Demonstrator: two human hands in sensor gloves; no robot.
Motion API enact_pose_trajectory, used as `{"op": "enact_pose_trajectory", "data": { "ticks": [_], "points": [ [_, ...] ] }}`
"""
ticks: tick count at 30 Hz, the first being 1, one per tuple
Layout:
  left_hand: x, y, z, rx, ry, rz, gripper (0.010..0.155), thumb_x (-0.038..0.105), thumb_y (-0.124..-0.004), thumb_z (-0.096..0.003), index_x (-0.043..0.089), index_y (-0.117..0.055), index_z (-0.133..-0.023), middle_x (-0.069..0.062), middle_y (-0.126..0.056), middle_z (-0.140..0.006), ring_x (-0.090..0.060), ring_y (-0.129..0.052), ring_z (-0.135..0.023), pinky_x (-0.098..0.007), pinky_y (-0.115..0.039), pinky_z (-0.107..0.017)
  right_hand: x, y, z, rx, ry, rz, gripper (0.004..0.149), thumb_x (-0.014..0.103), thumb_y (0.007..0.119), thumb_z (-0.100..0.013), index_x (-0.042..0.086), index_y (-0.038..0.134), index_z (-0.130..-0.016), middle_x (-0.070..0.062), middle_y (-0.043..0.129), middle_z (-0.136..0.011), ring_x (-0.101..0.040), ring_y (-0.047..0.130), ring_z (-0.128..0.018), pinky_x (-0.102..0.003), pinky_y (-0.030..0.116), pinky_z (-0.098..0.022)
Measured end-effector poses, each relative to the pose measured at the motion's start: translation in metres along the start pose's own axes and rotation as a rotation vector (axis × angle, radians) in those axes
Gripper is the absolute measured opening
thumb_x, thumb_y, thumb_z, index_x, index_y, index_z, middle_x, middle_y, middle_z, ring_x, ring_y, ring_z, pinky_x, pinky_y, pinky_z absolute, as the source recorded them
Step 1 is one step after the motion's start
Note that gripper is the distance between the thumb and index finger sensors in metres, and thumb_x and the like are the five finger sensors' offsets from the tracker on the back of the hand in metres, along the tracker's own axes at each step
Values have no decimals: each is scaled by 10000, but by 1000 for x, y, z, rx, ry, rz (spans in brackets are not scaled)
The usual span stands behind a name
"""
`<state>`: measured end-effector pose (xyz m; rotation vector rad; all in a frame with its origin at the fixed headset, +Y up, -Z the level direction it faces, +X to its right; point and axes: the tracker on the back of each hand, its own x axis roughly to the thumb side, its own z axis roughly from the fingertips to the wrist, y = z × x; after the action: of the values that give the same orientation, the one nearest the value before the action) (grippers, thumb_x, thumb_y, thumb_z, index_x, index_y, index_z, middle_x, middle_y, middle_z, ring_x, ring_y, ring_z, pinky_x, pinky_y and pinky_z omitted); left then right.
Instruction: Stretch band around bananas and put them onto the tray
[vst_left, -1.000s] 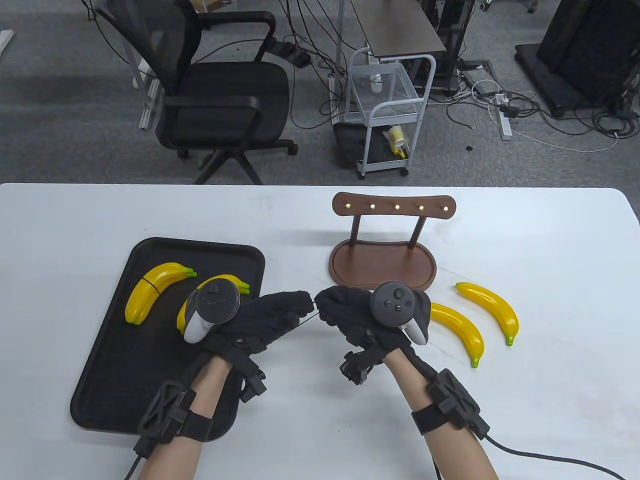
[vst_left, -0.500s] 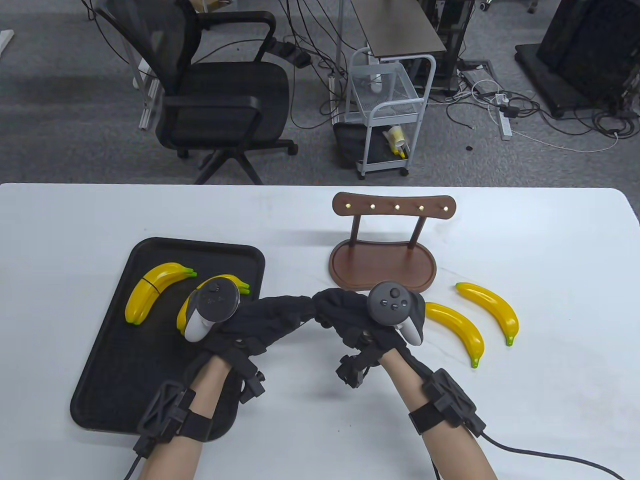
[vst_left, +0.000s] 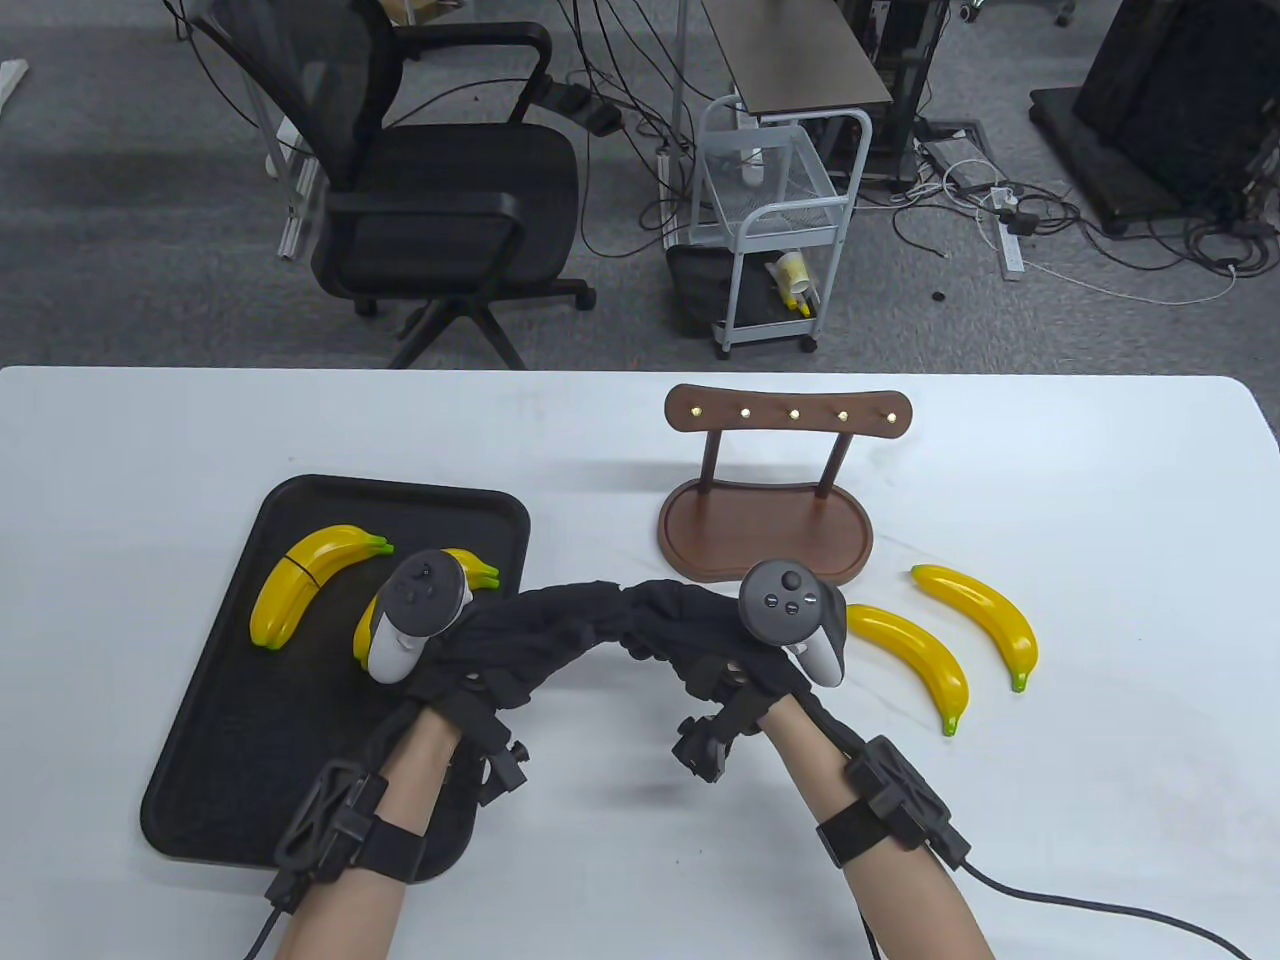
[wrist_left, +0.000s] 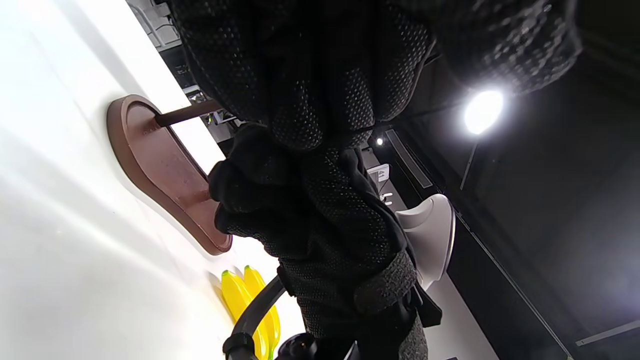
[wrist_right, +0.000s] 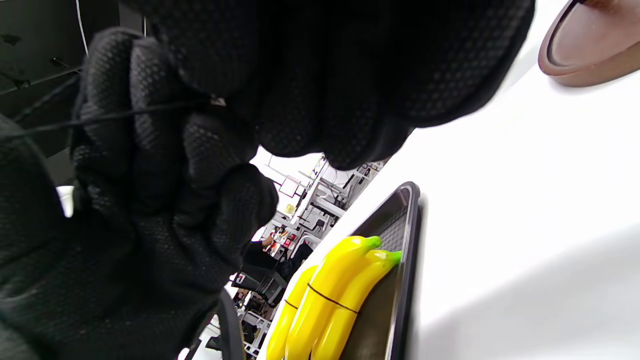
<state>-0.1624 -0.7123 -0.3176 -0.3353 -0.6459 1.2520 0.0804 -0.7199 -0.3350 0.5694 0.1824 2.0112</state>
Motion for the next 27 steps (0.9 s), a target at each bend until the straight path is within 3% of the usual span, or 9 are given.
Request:
{"op": "enact_pose_trajectory", "data": {
  "ticks": [8,13,27],
  "points": [
    [1,1,1,-1,-1,-13,632,581,-660,-487,259,-679,-1030,27,-836,-1039,-233,-881,-957,-467,-701,-756,-6,1,-1,33,-9,-74,382,313,722,-559,142,796,-893,-84,926,-791,-306,967,-636,-482,808,-455],
    [3,4,2,15,29,-120,665,589,-663,-485,232,-661,-1046,-3,-821,-1056,-261,-868,-974,-474,-690,-763,-9,1,-1,37,9,-31,391,332,726,-573,134,789,-905,-93,916,-812,-333,955,-656,-498,797,-468],
    [14,8,8,113,111,-500,709,593,-688,-480,231,-597,-1082,-5,-760,-1107,-276,-810,-1025,-478,-646,-796,-9,-30,12,-28,-7,383,497,382,745,-560,123,721,-983,-130,850,-920,-377,897,-769,-543,765,-526]
  ]
}}
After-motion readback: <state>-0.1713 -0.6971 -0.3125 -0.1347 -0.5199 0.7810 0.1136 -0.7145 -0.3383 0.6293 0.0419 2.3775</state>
